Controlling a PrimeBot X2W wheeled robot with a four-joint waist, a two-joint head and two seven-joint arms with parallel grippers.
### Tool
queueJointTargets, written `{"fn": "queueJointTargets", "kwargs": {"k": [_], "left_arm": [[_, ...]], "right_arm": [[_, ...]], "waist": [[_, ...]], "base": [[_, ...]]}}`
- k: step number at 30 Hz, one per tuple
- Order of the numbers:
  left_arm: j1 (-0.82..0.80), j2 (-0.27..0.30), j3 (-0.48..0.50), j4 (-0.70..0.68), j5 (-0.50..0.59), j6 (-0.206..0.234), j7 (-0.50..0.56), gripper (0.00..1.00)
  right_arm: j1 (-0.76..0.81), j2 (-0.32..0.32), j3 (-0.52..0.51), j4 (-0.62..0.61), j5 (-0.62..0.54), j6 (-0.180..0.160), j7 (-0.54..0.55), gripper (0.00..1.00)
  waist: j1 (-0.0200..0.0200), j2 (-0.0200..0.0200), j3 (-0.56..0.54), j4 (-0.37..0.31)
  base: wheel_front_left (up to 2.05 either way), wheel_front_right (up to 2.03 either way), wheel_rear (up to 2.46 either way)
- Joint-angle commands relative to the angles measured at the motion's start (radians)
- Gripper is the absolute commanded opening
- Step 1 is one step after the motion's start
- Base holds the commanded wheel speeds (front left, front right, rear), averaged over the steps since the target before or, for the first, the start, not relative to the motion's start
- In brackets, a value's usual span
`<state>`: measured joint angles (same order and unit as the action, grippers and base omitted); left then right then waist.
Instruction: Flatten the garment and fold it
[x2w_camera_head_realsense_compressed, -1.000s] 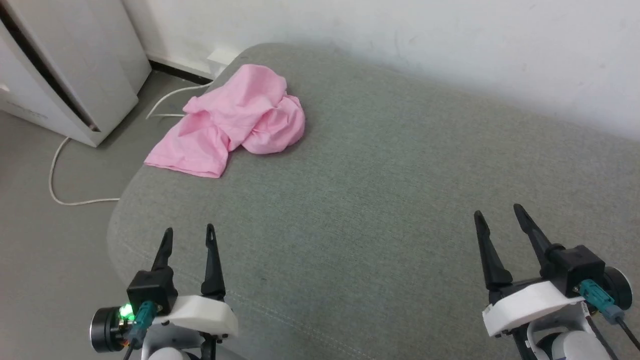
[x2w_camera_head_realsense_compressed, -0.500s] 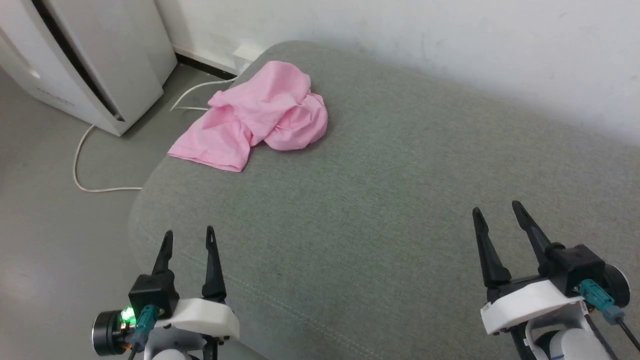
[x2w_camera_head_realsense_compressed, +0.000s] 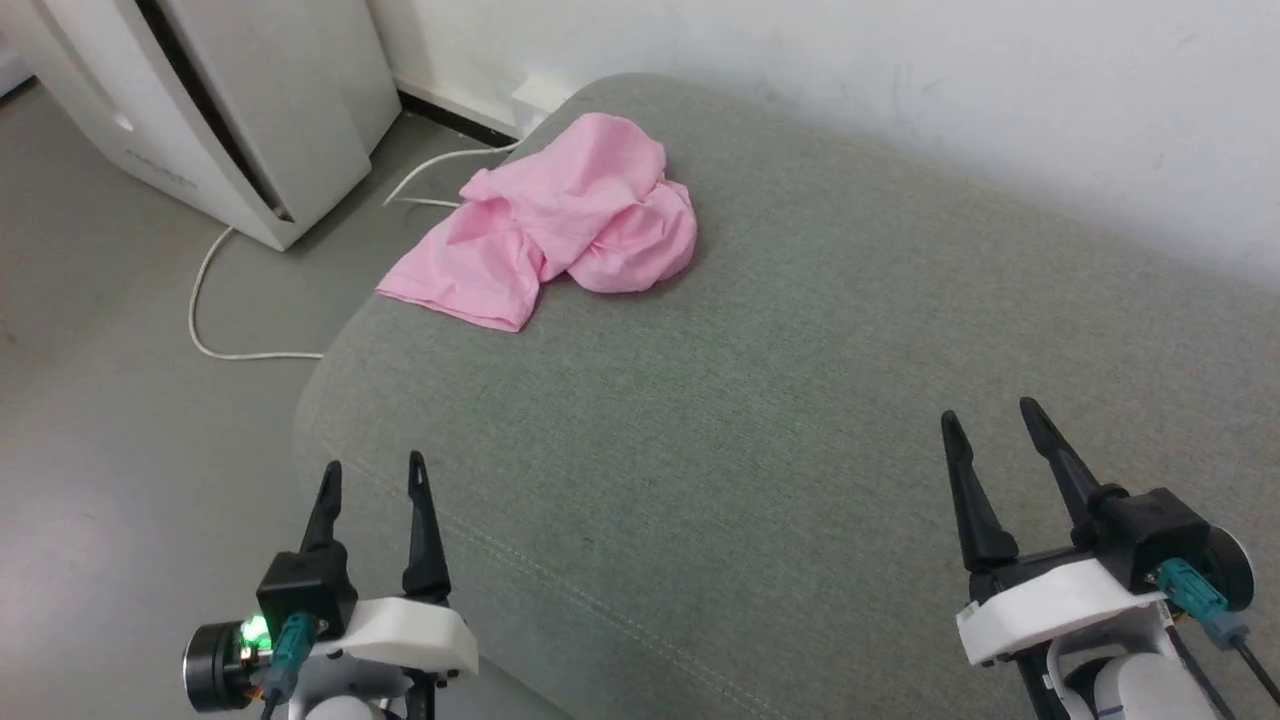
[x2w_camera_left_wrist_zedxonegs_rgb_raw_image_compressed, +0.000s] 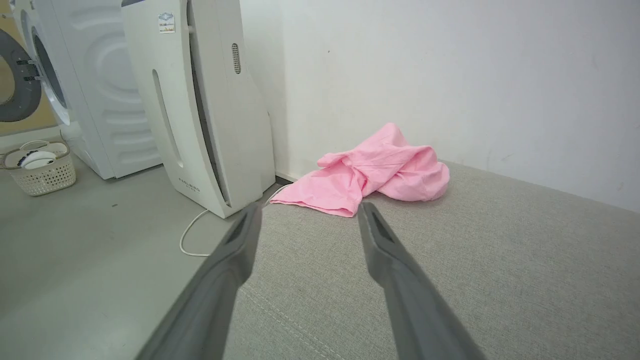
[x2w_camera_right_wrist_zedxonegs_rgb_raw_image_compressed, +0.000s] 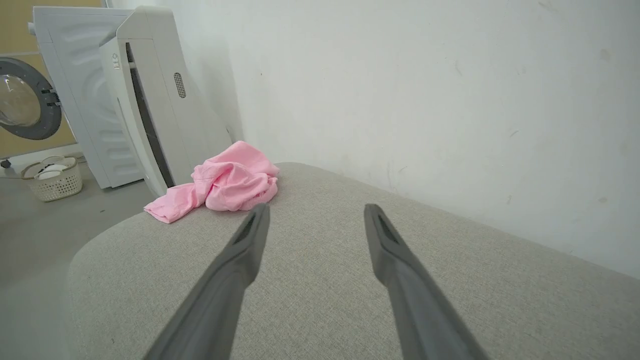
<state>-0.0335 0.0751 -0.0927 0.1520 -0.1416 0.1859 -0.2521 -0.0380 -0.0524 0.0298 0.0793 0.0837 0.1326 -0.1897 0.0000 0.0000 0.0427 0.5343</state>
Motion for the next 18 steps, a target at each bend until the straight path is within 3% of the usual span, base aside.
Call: {"fn": "queueJointTargets", "kwargs": {"k": [1,5,9,14,18], "left_arm": [[-0.023,0.01,-0.002,0.005,-0.015,0.003,-0.01,1.0],[-0.069,0.012,0.017,-0.001,-0.058,-0.024,-0.01,1.0],[-0.198,0.028,0.031,0.038,-0.115,-0.081,0.019,1.0],[-0.413,0.057,0.049,0.14,-0.187,-0.146,0.118,1.0],[-0.577,0.093,0.087,0.224,-0.247,-0.172,0.204,1.0]], "right_arm": [[-0.02,0.002,0.0,0.002,0.006,-0.002,-0.009,1.0],[-0.037,0.002,0.007,-0.011,0.001,-0.002,-0.002,1.0],[-0.062,0.002,0.018,-0.027,-0.013,-0.002,0.014,1.0],[-0.121,0.002,0.036,-0.062,-0.048,-0.002,0.034,1.0],[-0.169,0.002,0.049,-0.077,-0.057,-0.002,0.038,1.0]], "waist": [[0.0,0.0,0.008,0.001],[0.0,0.0,0.049,-0.027],[0.0,0.0,0.121,-0.067],[0.0,0.0,0.248,-0.137],[0.0,0.0,0.348,-0.204]], "base": [[0.0,0.0,0.0],[0.0,0.0,0.0],[0.0,0.0,0.0],[0.0,0.0,0.0],[0.0,0.0,0.0]]}}
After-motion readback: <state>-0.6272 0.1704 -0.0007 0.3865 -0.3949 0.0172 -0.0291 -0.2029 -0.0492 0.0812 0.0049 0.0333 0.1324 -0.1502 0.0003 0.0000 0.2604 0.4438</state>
